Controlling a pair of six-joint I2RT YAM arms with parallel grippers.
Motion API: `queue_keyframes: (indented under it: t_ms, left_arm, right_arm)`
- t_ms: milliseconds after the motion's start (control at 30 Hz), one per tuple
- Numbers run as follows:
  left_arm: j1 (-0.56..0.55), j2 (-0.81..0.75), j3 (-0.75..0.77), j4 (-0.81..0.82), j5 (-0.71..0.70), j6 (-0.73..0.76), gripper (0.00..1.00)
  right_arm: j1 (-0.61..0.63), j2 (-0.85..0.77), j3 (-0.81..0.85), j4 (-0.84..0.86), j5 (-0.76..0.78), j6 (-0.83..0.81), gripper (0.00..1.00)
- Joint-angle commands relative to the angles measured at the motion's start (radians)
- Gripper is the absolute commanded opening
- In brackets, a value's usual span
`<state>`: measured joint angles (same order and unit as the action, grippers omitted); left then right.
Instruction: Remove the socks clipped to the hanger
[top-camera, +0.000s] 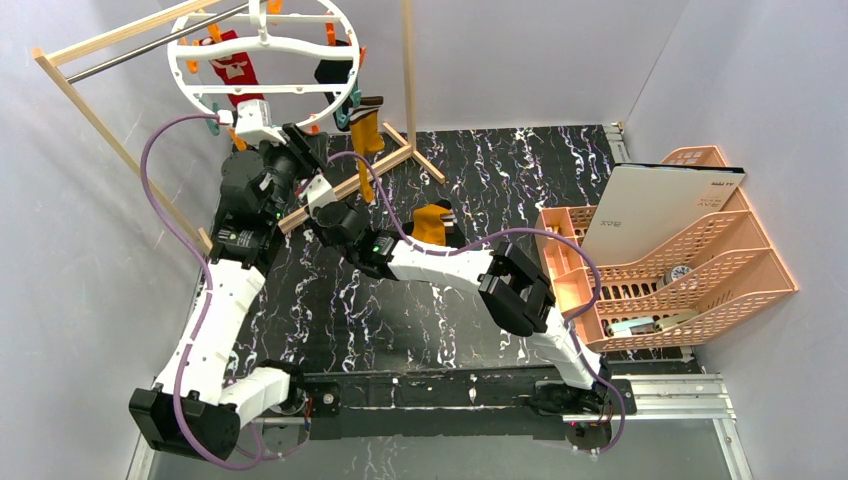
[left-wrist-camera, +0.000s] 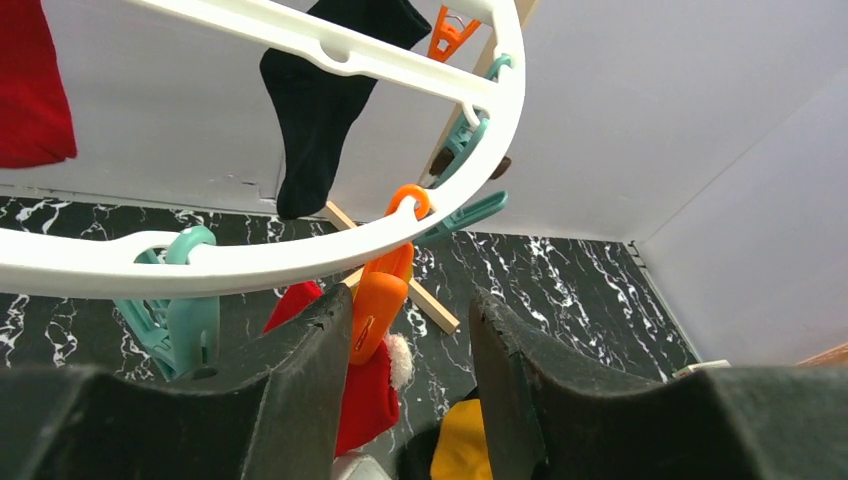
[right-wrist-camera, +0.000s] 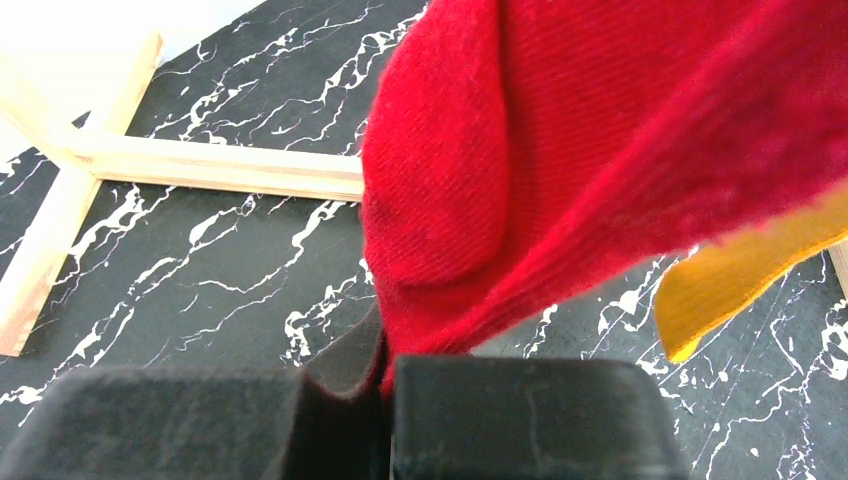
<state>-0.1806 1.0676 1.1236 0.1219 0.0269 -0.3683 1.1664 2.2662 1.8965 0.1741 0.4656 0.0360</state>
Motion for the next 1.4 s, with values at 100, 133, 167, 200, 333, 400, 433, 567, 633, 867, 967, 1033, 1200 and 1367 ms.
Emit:
queue_keyframes:
  t_ms: [100,133,167,200,333,400,433,567,633,867,967,1033,1200,1367]
  left_arm:
    - [-0.09,-0.042,-0.039,0.086,-0.183,0.079,0.41]
    - [-0.097,-0.044,-0.048,0.1,-0.202,0.087,0.41]
    - [-0.106,-0.044,-0.058,0.111,-0.219,0.091,0.41]
    - [-0.113,-0.043,-0.069,0.121,-0.238,0.097,0.41]
    - [-0.161,-0.042,-0.103,0.153,-0.347,0.144,0.4]
    - [-0.179,-0.043,-0.12,0.17,-0.397,0.166,0.4]
    - [-0.186,-0.042,-0.129,0.177,-0.416,0.175,0.41]
    - [-0.198,-0.036,-0.132,0.185,-0.455,0.191,0.41]
    - [-0.2,-0.034,-0.129,0.182,-0.462,0.197,0.41]
    - [-0.201,-0.045,-0.118,0.16,-0.504,0.229,0.41]
    - [-0.201,-0.057,-0.119,0.149,-0.526,0.245,0.41]
    - [-0.201,-0.069,-0.121,0.141,-0.547,0.257,0.41]
    - [-0.201,-0.105,-0.131,0.12,-0.585,0.283,0.41]
    - [-0.201,-0.139,-0.144,0.104,-0.571,0.295,0.46]
  right_arm:
    - [0.006,0.015,0.034,0.014,0.001,0.008,0.01]
    - [0.005,0.016,0.034,0.015,0.002,0.009,0.01]
    - [0.005,0.017,0.033,0.015,0.002,0.011,0.01]
    - [0.005,0.016,0.033,0.015,0.001,0.011,0.01]
    - [0.005,0.015,0.026,0.016,0.01,0.016,0.01]
    - [0.006,0.015,0.024,0.015,0.02,0.018,0.01]
    - [0.006,0.016,0.023,0.014,0.032,0.019,0.01]
    - [0.029,0.025,0.026,0.017,0.104,-0.006,0.01]
    - [0.042,0.026,0.024,0.021,0.132,-0.016,0.01]
    - [0.064,0.016,-0.008,0.024,0.151,0.009,0.01]
    - [0.064,0.019,-0.007,0.022,0.152,0.01,0.01]
    - [0.065,0.017,-0.008,0.022,0.151,0.007,0.01]
    - [0.065,0.017,-0.007,0.024,0.15,0.004,0.01]
    - [0.064,0.015,-0.011,0.022,0.149,0.007,0.01]
